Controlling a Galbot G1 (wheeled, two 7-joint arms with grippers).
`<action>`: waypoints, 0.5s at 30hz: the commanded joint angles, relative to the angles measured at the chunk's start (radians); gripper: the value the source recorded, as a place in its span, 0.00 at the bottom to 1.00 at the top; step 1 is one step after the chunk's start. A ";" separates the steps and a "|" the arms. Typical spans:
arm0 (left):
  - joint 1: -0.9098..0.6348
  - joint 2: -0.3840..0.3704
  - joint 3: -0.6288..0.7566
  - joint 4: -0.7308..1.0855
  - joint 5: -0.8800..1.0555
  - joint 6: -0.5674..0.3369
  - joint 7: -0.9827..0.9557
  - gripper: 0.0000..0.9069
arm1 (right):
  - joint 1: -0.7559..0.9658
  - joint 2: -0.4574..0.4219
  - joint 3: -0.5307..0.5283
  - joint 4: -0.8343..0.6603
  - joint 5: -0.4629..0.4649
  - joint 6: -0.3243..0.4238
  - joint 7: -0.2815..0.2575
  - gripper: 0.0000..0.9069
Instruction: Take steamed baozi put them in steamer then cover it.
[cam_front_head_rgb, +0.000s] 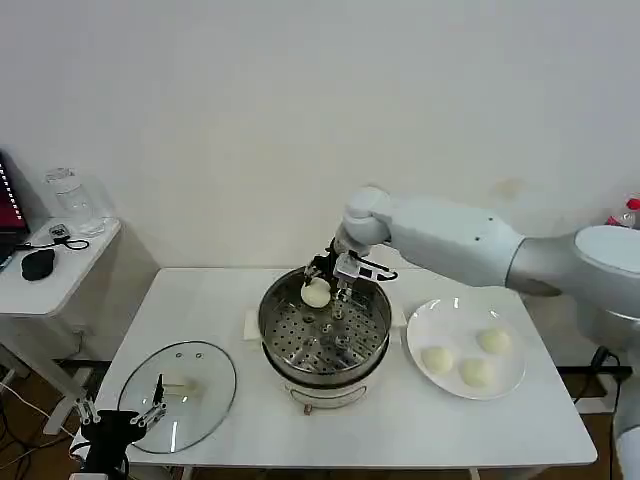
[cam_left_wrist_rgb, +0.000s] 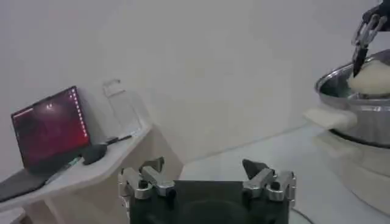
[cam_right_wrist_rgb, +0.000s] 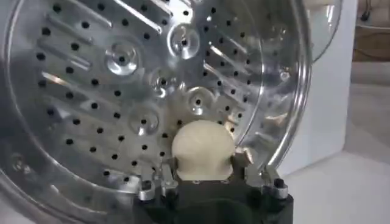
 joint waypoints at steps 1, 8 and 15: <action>0.000 0.000 -0.001 -0.001 -0.001 0.000 0.000 1.00 | -0.029 0.023 0.014 -0.058 -0.089 0.052 0.021 0.87; 0.001 -0.002 0.003 -0.007 -0.001 0.000 0.000 1.00 | 0.002 0.007 0.013 -0.026 -0.053 0.059 0.033 1.00; -0.001 -0.001 0.008 -0.008 0.001 0.002 0.002 1.00 | 0.207 -0.105 -0.076 0.200 0.239 -0.162 -0.031 1.00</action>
